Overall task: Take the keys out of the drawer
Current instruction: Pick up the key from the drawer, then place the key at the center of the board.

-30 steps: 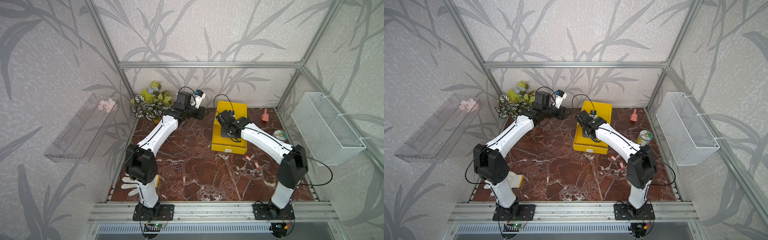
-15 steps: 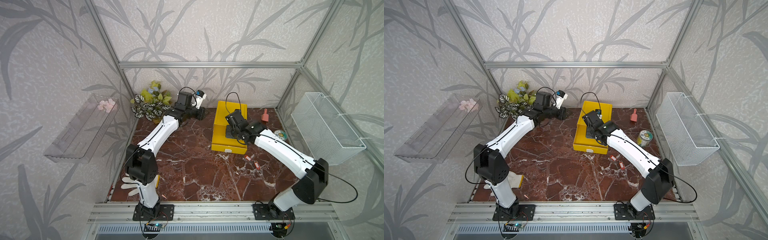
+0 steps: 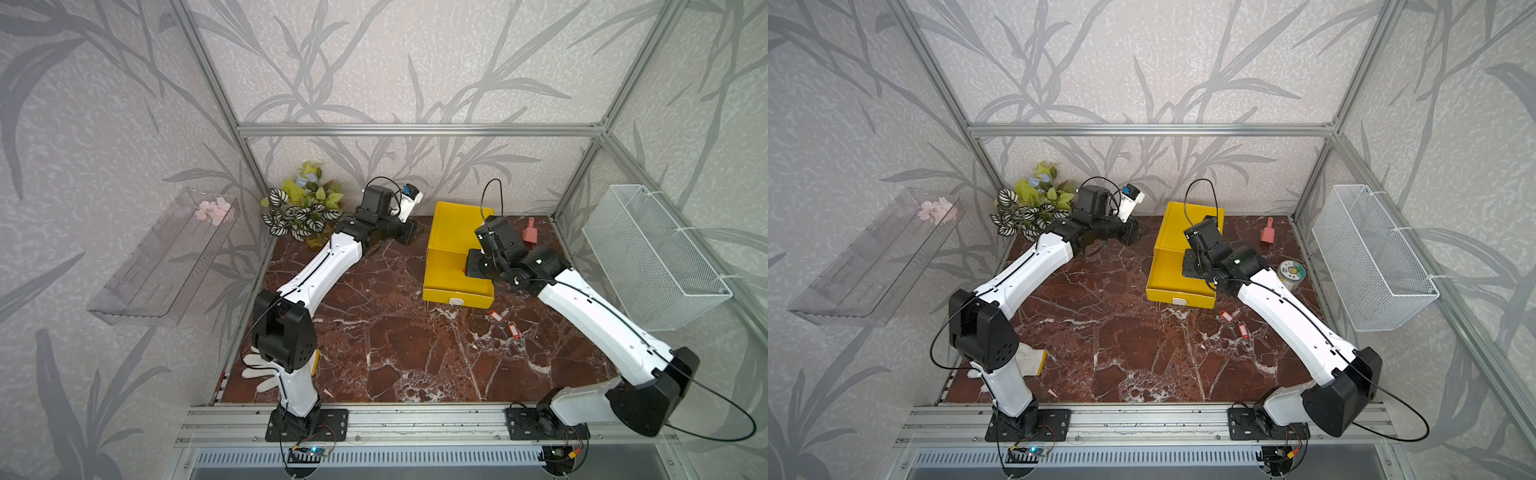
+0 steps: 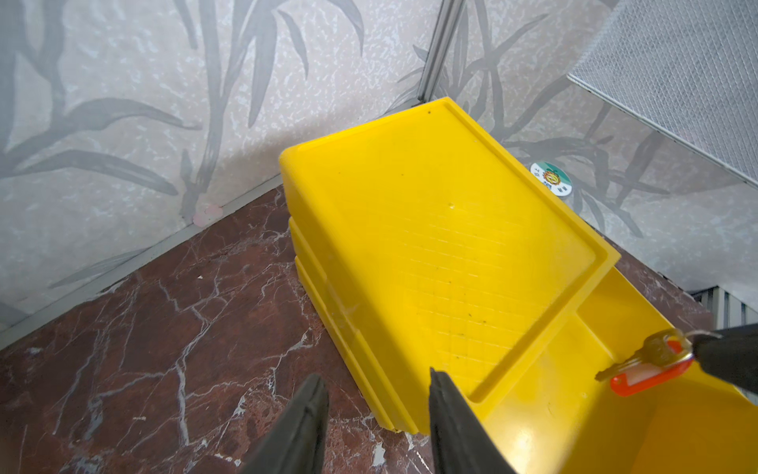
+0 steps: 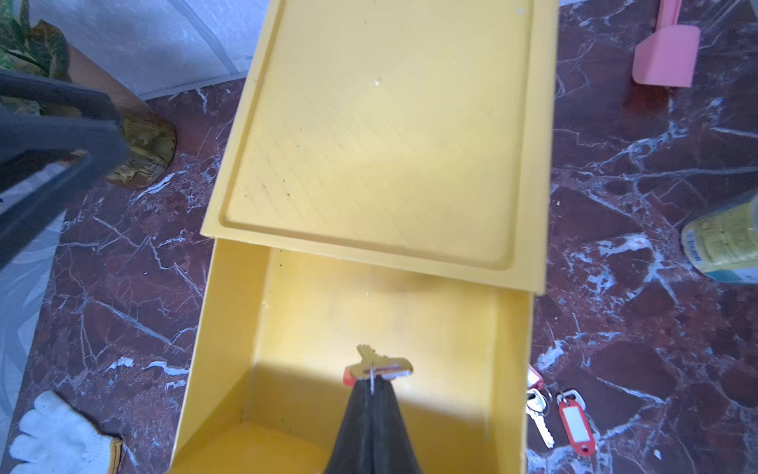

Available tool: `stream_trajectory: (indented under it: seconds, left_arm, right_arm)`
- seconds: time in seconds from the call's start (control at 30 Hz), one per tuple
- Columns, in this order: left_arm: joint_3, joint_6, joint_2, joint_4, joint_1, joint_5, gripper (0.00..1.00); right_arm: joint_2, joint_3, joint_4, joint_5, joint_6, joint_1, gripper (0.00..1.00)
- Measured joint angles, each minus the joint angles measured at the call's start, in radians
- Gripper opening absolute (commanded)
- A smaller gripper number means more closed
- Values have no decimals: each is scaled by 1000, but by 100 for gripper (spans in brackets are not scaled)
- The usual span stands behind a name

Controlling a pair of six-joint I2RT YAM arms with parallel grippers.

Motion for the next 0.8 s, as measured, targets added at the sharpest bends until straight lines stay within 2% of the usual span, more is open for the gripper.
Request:
stream_trajectory:
  seconds: [0.23, 0.43, 0.6, 0.8]
  left_arm:
    - [-1, 85, -68, 17, -72, -16, 43]
    - [0, 127, -93, 66, -125, -14, 43]
    - [0, 144, -93, 85, -156, -5, 43]
    - [0, 196, -93, 80, -181, 13, 43]
  right_arm:
    - [-130, 56, -143, 52, 58, -32, 0]
    - [-233, 37, -269, 40, 126, -175, 0]
    - [-274, -57, -318, -33, 150, -323, 0]
    - [-243, -228, -298, -174, 152, -462, 0]
